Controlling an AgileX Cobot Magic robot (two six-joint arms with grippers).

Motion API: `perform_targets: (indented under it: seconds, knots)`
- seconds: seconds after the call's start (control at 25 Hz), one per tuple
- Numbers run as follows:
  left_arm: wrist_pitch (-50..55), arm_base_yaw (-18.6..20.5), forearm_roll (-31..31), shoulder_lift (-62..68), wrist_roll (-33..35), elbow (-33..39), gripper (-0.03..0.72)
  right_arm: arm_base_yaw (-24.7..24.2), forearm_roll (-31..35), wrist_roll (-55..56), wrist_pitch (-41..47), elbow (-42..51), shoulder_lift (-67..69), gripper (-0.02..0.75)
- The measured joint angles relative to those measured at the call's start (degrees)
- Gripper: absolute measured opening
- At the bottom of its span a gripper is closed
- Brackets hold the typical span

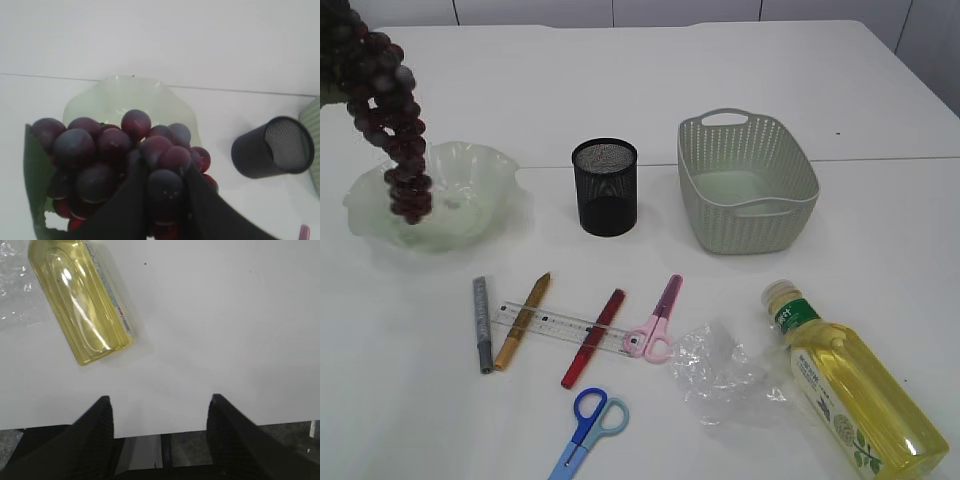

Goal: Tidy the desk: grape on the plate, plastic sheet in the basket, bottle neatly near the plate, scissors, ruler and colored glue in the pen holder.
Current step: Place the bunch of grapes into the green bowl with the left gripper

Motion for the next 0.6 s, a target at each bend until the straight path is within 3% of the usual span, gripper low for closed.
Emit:
perform_targets:
  seconds: [0.24,0.6]
  knots:
    - [-0.50,0.25,-1.90,7.28,0.00,-8.96,0.111,0.00,-0.59,1.20,0.00,0.00,0.00,0.439]
    - [-0.50,0.25,-2.12,14.25,0.00,-9.62,0.113,0.00,-0.59,1.68,0.00,0.00,0.00,0.439]
